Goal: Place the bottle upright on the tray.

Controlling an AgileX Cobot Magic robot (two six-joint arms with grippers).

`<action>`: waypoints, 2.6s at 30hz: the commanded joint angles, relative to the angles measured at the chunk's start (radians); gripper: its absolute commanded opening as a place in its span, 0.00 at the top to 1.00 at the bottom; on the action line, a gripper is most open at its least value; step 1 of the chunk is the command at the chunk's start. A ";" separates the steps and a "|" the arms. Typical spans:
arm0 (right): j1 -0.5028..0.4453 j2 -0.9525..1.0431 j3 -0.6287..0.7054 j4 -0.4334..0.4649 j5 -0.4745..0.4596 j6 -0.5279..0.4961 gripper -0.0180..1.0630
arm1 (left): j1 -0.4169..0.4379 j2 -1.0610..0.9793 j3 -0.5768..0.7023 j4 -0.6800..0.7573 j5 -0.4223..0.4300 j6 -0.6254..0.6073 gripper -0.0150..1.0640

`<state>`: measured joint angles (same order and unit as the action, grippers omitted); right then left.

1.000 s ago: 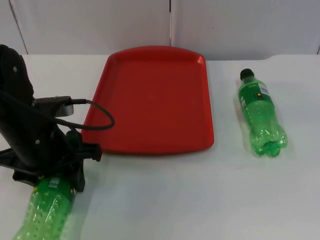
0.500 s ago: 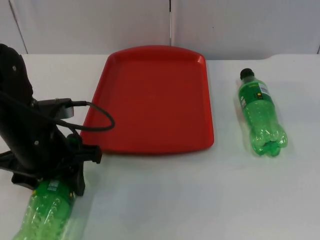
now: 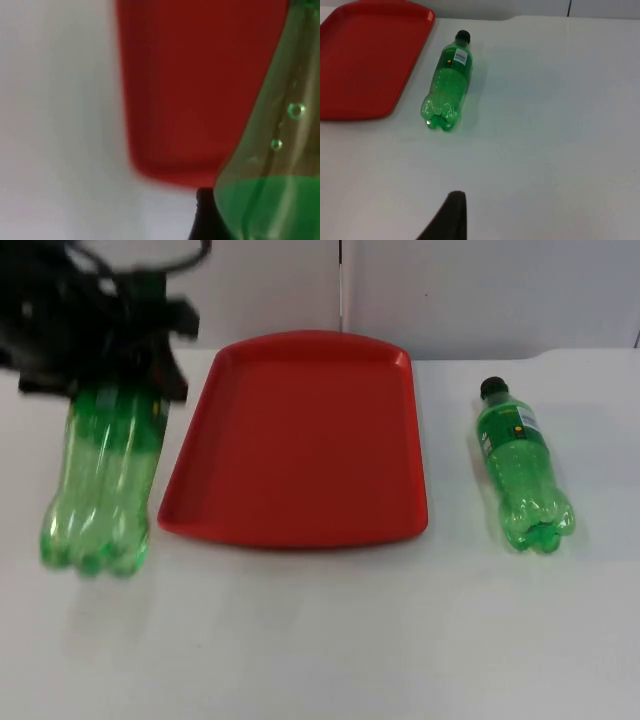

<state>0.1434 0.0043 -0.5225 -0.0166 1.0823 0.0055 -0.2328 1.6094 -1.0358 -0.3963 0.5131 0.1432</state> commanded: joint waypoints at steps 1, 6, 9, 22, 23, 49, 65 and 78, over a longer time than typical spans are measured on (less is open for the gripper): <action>-0.004 -0.004 0.006 -0.001 -0.004 0.002 0.01 | -0.006 -0.046 -0.038 -0.145 -0.119 0.125 0.99; -0.004 -0.004 0.006 -0.001 -0.004 0.002 0.01 | -0.006 -0.054 -0.047 -0.341 -0.312 0.309 0.99; -0.004 -0.004 0.006 -0.001 -0.004 0.002 0.01 | -0.006 -0.054 -0.047 -0.365 -0.420 0.335 0.99; -0.004 -0.004 0.006 -0.001 -0.004 0.002 0.01 | -0.151 0.023 -0.047 -0.109 -1.021 0.293 0.99; -0.004 -0.004 0.006 -0.001 -0.004 0.002 0.01 | -0.153 0.039 -0.047 -0.067 -1.061 0.260 0.99; -0.004 -0.004 0.006 -0.001 -0.004 0.002 0.01 | -0.084 0.615 -0.178 0.539 -1.574 -0.205 0.99; -0.004 -0.004 0.006 -0.001 -0.004 0.002 0.01 | -0.033 0.792 -0.280 0.562 -1.580 -0.132 0.99; -0.004 -0.004 0.006 -0.001 -0.004 0.002 0.01 | -0.033 0.815 -0.284 0.599 -1.591 -0.134 0.99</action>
<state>0.1434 0.0043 -0.5225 -0.0166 1.0823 0.0055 -0.2674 2.4245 -1.3164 0.1806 -1.0713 0.0104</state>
